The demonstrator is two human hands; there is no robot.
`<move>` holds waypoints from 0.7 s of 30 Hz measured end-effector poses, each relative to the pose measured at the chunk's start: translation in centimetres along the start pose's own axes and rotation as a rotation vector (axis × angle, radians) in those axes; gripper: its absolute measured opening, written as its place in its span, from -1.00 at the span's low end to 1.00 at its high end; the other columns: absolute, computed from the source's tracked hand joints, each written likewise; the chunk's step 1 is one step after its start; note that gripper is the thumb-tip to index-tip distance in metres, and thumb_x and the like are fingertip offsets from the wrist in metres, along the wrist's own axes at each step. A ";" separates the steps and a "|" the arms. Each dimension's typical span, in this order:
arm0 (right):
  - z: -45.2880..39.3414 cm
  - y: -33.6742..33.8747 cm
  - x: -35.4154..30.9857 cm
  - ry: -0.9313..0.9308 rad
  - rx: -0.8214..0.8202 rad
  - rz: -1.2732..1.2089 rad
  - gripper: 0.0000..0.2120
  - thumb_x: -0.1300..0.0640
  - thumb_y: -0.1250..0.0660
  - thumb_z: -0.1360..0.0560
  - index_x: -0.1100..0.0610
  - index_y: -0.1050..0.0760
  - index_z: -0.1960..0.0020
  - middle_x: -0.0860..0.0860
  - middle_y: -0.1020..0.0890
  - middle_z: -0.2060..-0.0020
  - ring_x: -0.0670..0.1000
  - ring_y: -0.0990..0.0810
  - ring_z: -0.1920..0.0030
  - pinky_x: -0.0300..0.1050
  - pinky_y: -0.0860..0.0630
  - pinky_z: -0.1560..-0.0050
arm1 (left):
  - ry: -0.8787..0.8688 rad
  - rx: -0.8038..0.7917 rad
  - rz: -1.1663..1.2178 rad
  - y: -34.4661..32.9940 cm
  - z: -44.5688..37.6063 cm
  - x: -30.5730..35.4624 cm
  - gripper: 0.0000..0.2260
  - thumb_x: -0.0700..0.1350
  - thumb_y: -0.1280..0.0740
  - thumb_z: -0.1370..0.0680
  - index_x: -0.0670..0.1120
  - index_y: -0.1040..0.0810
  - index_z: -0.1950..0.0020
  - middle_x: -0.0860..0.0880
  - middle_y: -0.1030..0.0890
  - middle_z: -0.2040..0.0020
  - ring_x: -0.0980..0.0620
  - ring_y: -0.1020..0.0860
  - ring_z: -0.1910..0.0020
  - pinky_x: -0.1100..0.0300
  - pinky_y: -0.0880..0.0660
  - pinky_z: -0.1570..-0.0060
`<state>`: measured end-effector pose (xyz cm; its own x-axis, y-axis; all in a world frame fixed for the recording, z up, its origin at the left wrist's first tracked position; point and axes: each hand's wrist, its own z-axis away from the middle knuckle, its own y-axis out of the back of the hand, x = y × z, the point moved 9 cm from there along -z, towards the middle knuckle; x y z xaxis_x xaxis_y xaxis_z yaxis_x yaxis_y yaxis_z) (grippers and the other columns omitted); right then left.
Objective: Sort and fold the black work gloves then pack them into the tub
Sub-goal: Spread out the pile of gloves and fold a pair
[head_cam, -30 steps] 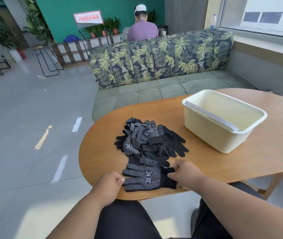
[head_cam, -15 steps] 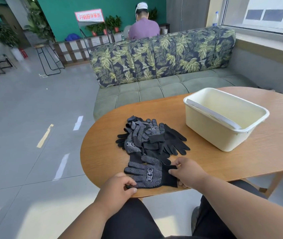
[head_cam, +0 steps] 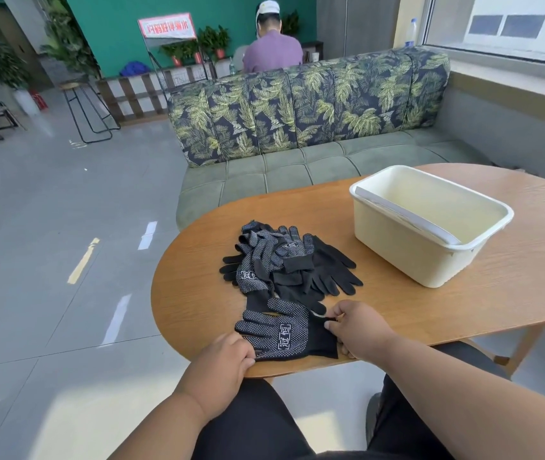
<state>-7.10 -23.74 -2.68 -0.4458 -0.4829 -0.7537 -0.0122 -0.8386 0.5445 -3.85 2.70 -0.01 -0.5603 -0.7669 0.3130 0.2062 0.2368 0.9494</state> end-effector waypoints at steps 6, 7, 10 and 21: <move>-0.1 0.1 0.0 0.029 -0.008 0.030 -0.88 0.11 -0.41 -0.60 -0.06 -0.50 -0.07 0.04 -0.67 0.42 -0.03 -0.60 0.48 -0.13 -0.60 0.40 | 0.061 -0.013 0.037 0.6 0.2 -0.2 -0.86 0.09 -0.26 -0.66 0.16 -0.56 0.04 0.26 -0.49 0.01 0.23 -0.43 -0.07 0.26 -0.45 -0.11; -0.1 0.1 0.0 0.041 -0.003 0.033 -0.84 0.12 -0.41 -0.60 -0.09 -0.49 -0.07 0.01 -0.65 0.44 -0.03 -0.60 0.48 -0.14 -0.59 0.42 | 0.088 0.019 0.056 1.1 0.2 -0.4 -0.85 0.10 -0.25 -0.65 0.16 -0.55 0.08 0.25 -0.50 0.04 0.23 -0.46 -0.04 0.23 -0.47 -0.07; 0.0 0.2 -0.2 0.064 -0.006 0.033 -0.82 0.15 -0.42 -0.59 -0.10 -0.50 -0.07 -0.03 -0.60 0.49 -0.03 -0.59 0.50 -0.16 -0.54 0.45 | 0.257 0.171 0.140 2.6 -0.3 -2.0 -0.80 0.07 -0.23 -0.67 0.14 -0.55 0.12 0.19 -0.57 0.11 0.16 -0.53 0.06 0.11 -0.53 0.01; 0.4 0.5 -0.7 0.097 0.045 0.019 -0.85 0.01 -0.31 -0.63 -0.03 -0.62 0.07 0.02 -0.65 0.45 -0.05 -0.58 0.50 -0.10 -0.58 0.42 | 0.549 0.172 0.253 1.2 -1.6 -4.9 -0.85 0.11 -0.34 -0.64 0.12 -0.63 -0.14 0.19 -0.63 0.07 0.18 -0.58 0.08 0.20 -0.49 0.13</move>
<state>-7.18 -23.76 -1.73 -0.3574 -0.5222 -0.7743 -0.0456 -0.8183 0.5729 0.41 5.84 -0.49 -0.0083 -0.8585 0.5128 0.1212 0.5082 0.8527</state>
